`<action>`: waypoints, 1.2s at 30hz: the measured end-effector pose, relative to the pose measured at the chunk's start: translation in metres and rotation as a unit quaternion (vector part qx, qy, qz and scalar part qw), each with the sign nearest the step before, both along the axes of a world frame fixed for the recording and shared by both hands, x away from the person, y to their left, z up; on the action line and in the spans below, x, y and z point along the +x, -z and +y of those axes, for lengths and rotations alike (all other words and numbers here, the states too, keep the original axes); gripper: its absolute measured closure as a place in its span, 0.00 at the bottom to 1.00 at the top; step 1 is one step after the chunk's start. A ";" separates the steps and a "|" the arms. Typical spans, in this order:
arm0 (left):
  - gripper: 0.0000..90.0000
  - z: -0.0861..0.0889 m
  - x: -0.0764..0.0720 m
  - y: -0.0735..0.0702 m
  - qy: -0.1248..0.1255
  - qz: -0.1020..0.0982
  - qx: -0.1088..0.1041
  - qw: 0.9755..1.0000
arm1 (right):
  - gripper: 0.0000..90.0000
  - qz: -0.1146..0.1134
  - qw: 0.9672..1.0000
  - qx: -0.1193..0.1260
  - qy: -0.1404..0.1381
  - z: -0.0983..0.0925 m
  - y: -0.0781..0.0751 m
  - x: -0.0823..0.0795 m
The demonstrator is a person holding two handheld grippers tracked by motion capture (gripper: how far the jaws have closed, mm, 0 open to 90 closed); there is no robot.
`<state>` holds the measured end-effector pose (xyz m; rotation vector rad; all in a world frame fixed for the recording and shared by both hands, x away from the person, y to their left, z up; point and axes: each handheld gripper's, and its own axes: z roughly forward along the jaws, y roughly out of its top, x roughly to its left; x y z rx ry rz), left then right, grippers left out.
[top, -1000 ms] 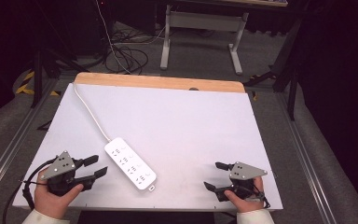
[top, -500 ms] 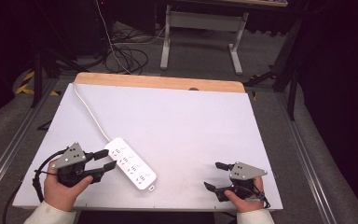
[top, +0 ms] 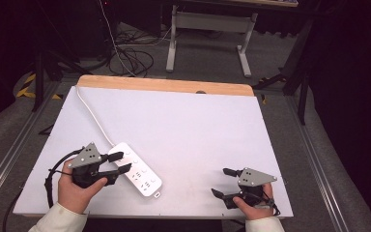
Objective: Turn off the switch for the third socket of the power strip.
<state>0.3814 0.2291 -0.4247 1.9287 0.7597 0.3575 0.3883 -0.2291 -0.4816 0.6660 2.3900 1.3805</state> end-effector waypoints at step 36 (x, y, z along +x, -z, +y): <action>0.71 -0.035 0.024 0.004 0.031 0.063 0.016 0.997 | 0.22 -0.002 1.000 0.000 -0.003 -0.001 0.000 0.000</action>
